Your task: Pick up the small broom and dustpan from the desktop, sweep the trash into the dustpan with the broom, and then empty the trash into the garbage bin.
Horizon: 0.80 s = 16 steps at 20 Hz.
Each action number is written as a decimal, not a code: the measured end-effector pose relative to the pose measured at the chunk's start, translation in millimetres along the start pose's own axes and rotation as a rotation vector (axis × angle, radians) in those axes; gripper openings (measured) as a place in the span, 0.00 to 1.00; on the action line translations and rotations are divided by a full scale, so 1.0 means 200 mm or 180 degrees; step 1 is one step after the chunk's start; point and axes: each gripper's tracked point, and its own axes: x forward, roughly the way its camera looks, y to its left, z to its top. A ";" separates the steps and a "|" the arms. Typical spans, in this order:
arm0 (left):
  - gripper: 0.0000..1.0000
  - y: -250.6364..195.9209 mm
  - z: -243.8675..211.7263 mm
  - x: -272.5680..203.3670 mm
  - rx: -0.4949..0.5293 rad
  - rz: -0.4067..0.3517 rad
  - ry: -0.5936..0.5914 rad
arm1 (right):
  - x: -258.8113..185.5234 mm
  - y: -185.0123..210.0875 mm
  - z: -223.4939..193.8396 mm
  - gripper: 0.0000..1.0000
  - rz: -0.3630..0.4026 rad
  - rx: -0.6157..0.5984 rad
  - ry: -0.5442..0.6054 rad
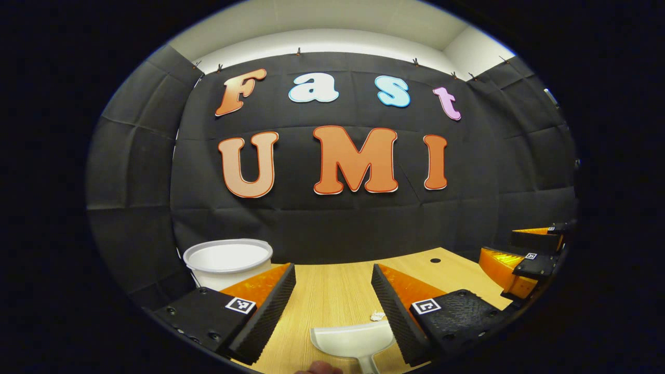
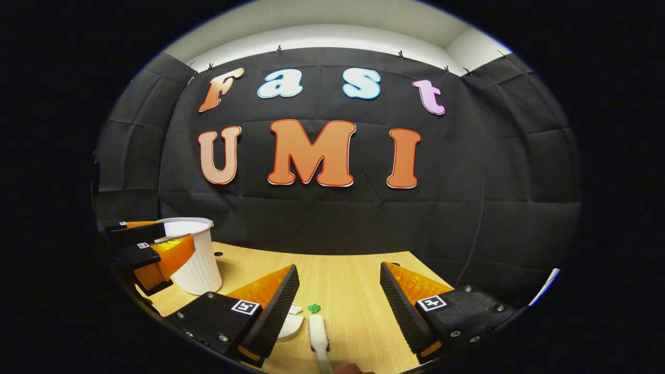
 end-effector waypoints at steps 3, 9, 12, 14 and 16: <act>0.93 -0.03 -0.03 0.00 -0.0045 -0.0016 0.0046 | 0.00 0.01 -0.04 0.94 0.0047 -0.0021 0.0066; 0.93 -0.08 -0.08 0.02 -0.0064 -0.0102 0.0165 | 0.01 0.02 -0.07 0.94 0.0113 -0.0049 0.0133; 0.93 -0.10 -0.12 0.03 -0.0089 -0.0157 0.0273 | 0.01 0.03 -0.10 0.94 0.0121 -0.0078 0.0201; 0.93 -0.11 -0.15 0.03 -0.0100 -0.0177 0.0334 | 0.00 0.03 -0.12 0.94 0.0112 -0.0097 0.0217; 0.93 -0.11 -0.16 0.03 -0.0089 -0.0180 0.0368 | 0.00 0.03 -0.12 0.94 0.0095 -0.0099 0.0226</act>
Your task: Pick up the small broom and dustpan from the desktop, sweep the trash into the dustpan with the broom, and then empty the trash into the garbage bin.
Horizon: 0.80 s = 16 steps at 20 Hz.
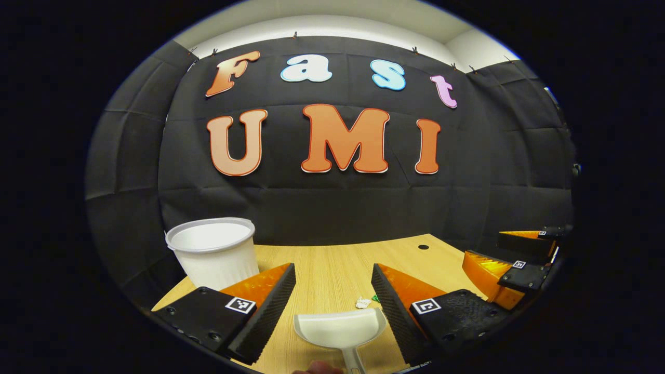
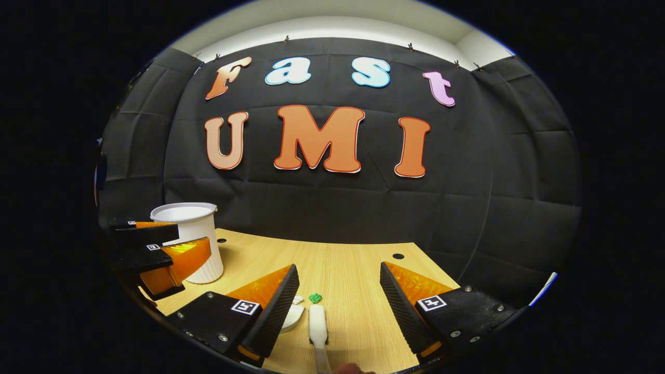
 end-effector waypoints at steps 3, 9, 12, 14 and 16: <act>0.93 -0.01 -0.02 0.01 0.0007 -0.0031 0.0026 | 0.01 -0.01 -0.01 0.94 -0.0027 0.0003 0.0020; 0.93 0.01 0.03 0.00 0.0017 0.0014 -0.0055 | 0.01 -0.02 0.01 0.94 -0.0041 -0.0034 -0.0005; 0.93 0.04 0.09 0.00 0.0025 0.0105 -0.0196 | 0.00 -0.05 0.03 0.94 -0.0086 -0.0040 -0.0049; 0.93 0.04 0.12 -0.01 0.0069 0.0114 -0.0249 | 0.00 -0.06 0.04 0.94 -0.0108 -0.0021 -0.0058; 0.93 0.02 0.13 -0.02 0.0105 0.0088 -0.0271 | 0.00 -0.06 0.04 0.94 -0.0122 -0.0012 -0.0056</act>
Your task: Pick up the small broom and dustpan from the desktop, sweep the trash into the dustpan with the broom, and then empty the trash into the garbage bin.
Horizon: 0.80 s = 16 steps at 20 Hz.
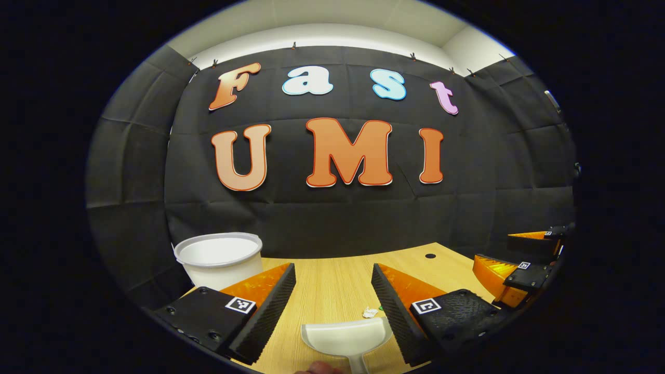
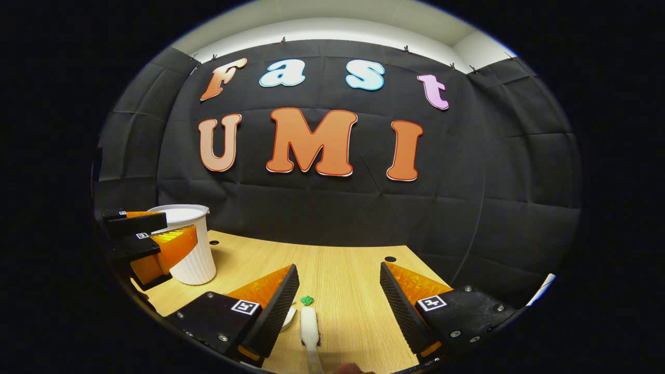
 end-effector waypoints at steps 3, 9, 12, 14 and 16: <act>0.93 0.00 0.01 0.01 0.0027 0.0000 -0.0033 | 0.00 0.00 0.01 0.94 0.0002 -0.0006 -0.0027; 0.93 0.02 0.01 0.02 0.0039 0.0058 -0.0020 | 0.01 0.00 0.00 0.94 0.0006 0.0020 -0.0017; 0.93 0.03 0.02 0.01 0.0042 0.0083 -0.0035 | 0.02 0.00 -0.01 0.94 0.0002 0.0024 0.0012; 0.93 0.04 -0.01 0.01 0.0019 0.0085 0.0011 | 0.03 0.00 -0.03 0.94 0.0021 0.0018 0.0032; 0.93 0.04 -0.02 0.02 -0.0006 0.0090 0.0034 | 0.03 0.02 -0.04 0.94 0.0046 -0.0002 0.0059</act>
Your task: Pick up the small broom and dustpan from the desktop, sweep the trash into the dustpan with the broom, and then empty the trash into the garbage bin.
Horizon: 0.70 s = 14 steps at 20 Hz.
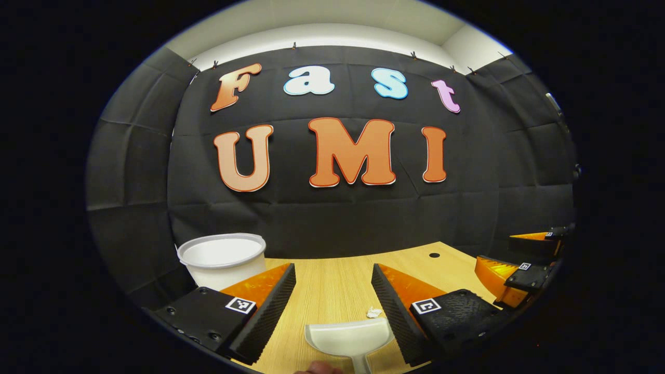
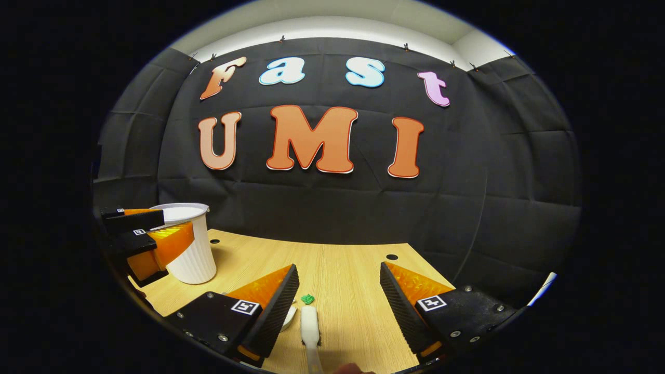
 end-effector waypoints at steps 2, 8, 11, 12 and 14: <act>0.93 0.01 0.00 -0.01 -0.0010 0.0014 0.0001 | 0.00 0.01 -0.01 0.94 0.0045 0.0002 0.0020; 0.93 -0.02 -0.04 0.00 -0.0069 -0.0053 0.0111 | 0.00 0.02 -0.03 0.94 0.0074 -0.0027 0.0077; 0.93 -0.07 -0.17 0.02 -0.0175 -0.0157 0.0378 | 0.02 0.04 -0.13 0.94 0.0102 -0.0018 0.0288; 0.93 -0.09 -0.23 0.02 -0.0229 -0.0203 0.0516 | 0.02 0.05 -0.17 0.94 0.0108 -0.0012 0.0394; 0.94 -0.13 -0.38 0.02 -0.0329 -0.0261 0.0845 | 0.04 0.06 -0.29 0.94 0.0156 0.0029 0.0656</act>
